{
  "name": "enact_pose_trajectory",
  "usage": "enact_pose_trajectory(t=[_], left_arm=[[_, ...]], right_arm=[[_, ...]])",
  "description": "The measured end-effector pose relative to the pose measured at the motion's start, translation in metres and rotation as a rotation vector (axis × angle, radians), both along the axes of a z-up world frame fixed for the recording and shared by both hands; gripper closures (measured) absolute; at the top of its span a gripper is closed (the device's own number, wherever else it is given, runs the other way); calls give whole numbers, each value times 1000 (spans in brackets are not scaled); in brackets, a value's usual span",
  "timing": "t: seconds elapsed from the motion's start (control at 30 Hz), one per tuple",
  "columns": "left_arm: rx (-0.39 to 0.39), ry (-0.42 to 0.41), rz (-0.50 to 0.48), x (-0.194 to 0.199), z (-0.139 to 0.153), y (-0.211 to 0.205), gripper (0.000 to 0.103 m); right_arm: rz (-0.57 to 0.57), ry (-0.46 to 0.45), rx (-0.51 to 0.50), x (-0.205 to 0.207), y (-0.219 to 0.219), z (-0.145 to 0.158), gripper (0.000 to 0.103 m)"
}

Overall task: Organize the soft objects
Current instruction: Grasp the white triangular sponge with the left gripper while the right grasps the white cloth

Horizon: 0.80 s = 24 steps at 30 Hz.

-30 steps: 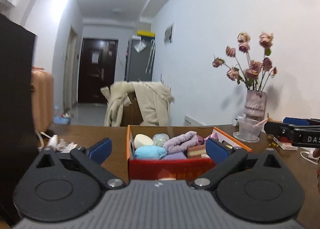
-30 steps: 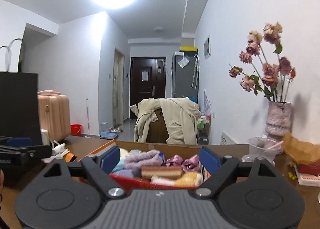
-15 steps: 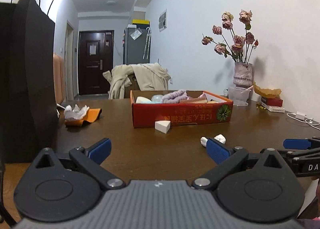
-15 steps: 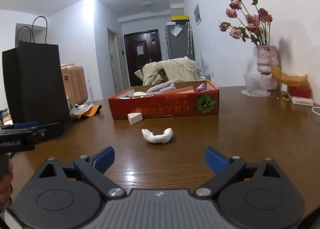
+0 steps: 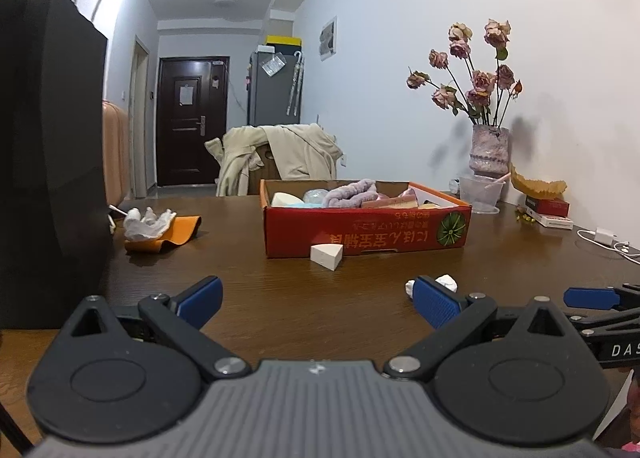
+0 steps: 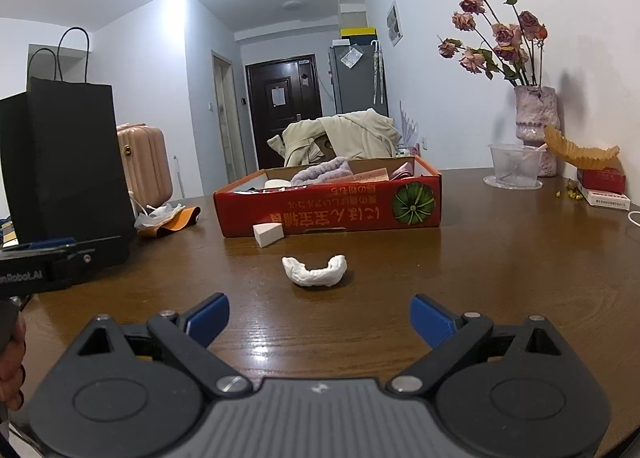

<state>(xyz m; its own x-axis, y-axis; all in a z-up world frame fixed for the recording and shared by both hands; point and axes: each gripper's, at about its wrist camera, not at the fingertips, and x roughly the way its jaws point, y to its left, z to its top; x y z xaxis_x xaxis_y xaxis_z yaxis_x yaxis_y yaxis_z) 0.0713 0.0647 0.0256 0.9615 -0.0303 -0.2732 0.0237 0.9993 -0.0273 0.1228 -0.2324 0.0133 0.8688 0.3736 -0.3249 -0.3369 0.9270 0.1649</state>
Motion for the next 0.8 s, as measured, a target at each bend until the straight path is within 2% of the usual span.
enact_pose_trajectory(t=[0.1, 0.23, 0.33, 0.4, 0.47, 0.53, 0.57, 0.6, 0.63, 0.67, 0.7, 0.8], left_arm=[[8, 51, 0, 21, 3, -1, 0], [-12, 101, 13, 58, 10, 3, 0], [-41, 180, -4, 98, 11, 5, 0], [-29, 198, -15, 120, 8, 3, 0], [-29, 230, -35, 147, 3, 1, 0], [-32, 266, -42, 171, -2, 0, 0], [-31, 288, -53, 186, -5, -1, 2], [-33, 305, -55, 197, -8, -2, 6], [-38, 320, -66, 209, -10, -2, 9], [-47, 338, -75, 220, -14, -3, 17], [-55, 354, -76, 231, -17, -3, 22], [-83, 408, -67, 257, -28, -2, 55]], right_arm=[[8, 17, -5, 14, 4, 5, 7], [28, 111, -6, 52, 13, 15, 8], [37, 151, -42, 82, 25, 15, 12], [37, 180, -60, 102, 31, 12, 18], [48, 228, -62, 122, 37, 7, 20], [65, 271, -74, 140, 46, 2, 30], [75, 284, -95, 147, 51, 0, 43], [80, 294, -114, 153, 55, -3, 57], [78, 283, -142, 157, 59, -3, 63], [80, 278, -175, 163, 61, -3, 72], [83, 278, -176, 168, 60, -2, 74], [68, 273, -133, 190, 47, 4, 76]])
